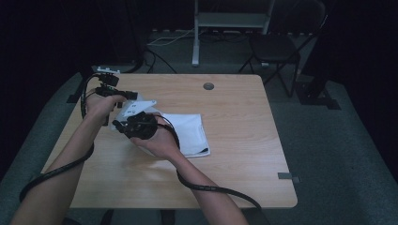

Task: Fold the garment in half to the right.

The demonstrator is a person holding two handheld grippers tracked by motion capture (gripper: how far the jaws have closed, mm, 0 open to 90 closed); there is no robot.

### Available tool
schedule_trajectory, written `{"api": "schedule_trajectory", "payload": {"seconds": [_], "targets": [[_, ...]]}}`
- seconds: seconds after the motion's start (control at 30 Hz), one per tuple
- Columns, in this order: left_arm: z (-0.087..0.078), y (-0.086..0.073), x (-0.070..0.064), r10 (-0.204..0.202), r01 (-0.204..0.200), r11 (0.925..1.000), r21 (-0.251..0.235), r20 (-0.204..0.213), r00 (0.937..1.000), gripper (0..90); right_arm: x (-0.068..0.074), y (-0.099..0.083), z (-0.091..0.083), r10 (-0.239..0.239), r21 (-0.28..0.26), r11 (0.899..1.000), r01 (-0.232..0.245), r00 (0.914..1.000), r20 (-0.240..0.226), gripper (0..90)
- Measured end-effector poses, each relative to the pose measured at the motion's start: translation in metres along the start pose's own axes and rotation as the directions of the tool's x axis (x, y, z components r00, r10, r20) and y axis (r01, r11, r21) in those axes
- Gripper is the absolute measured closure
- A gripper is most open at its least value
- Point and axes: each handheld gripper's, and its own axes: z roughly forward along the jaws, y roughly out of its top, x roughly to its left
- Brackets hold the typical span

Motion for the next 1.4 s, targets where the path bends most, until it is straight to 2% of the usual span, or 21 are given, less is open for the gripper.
{"api": "schedule_trajectory", "payload": {"seconds": [0.2,0.67,0.93,1.4], "targets": [[-0.004,0.002,0.0,-0.005,0.005,1.0,-0.006,-0.005,1.0,84.8,0.0,0.004,-0.003,0.012,-0.016,1.0,-0.012,0.9999,-0.009,80.6],[-0.013,0.012,-0.002,0.015,-0.015,0.9999,0.006,-0.032,0.9994,84.8,0.001,0.02,-0.006,-0.004,-0.023,1.0,0.004,1.0,-0.005,80.7],[-0.019,0.012,0.002,0.02,-0.02,0.9997,0.016,-0.044,0.9988,84.8,0.0,0.021,-0.003,0.02,-0.038,0.999,-0.021,0.9996,-0.022,80.8],[-0.028,0.008,0.012,0.019,-0.016,0.9991,0.04,-0.075,0.997,84.8,0.006,0.026,0.008,0.022,-0.037,0.999,-0.023,0.9989,-0.041,80.7]]}}
